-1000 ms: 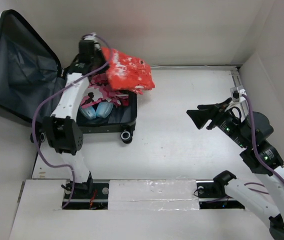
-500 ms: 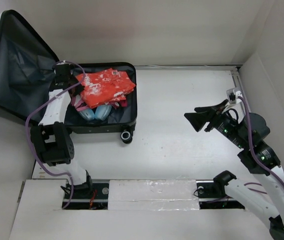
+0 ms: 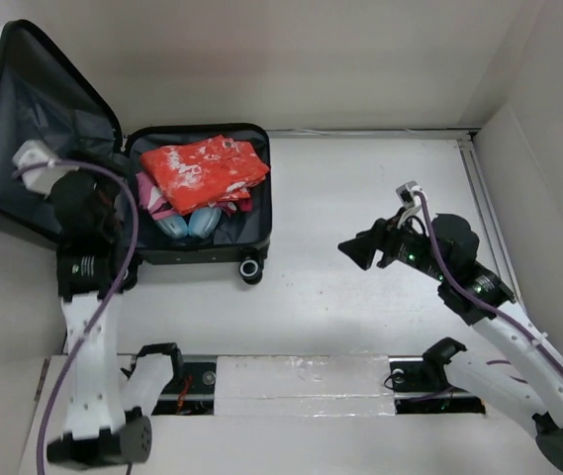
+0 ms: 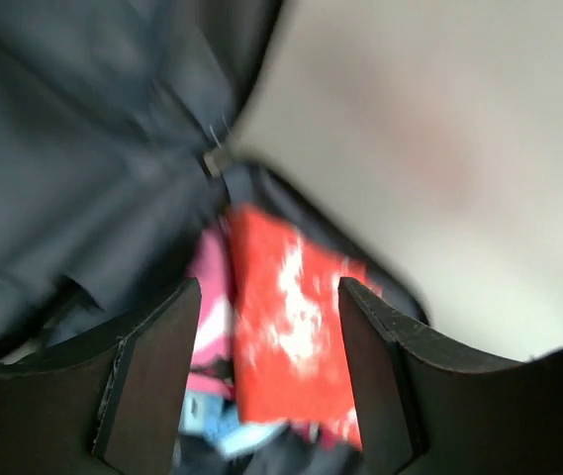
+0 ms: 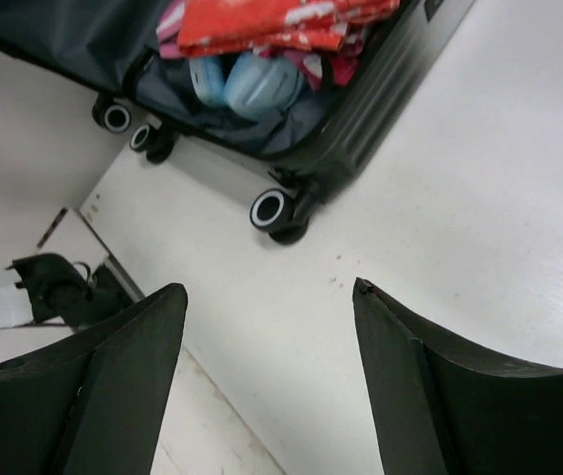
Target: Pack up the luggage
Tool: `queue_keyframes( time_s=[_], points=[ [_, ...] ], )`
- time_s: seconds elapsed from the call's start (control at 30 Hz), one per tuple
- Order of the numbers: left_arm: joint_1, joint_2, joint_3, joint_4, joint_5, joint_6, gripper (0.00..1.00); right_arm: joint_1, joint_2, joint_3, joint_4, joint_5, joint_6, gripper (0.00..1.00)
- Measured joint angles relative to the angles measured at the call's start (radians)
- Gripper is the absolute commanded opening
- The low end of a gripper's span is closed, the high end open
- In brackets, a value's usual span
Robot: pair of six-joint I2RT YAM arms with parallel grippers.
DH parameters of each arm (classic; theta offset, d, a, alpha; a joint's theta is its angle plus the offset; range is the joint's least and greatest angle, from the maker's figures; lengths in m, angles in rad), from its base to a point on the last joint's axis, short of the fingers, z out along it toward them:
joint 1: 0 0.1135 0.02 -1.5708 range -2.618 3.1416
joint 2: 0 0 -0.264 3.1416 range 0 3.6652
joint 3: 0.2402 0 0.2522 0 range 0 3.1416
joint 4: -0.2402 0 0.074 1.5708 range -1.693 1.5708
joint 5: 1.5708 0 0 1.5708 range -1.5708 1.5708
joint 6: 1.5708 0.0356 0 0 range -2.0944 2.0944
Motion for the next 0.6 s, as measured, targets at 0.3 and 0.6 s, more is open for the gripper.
queue_keyframes(
  time_s=[0.3, 0.6],
  points=[
    [0.003, -0.196, -0.083, -0.188, -0.463, 0.013, 0.58, 0.062, -0.011, -0.029, 0.040, -0.017, -0.008, 0.63],
    [0.023, -0.126, -0.085, -0.341, -0.759, 0.044, 0.52, 0.066, -0.043, -0.058, 0.053, -0.043, -0.018, 0.65]
  ],
)
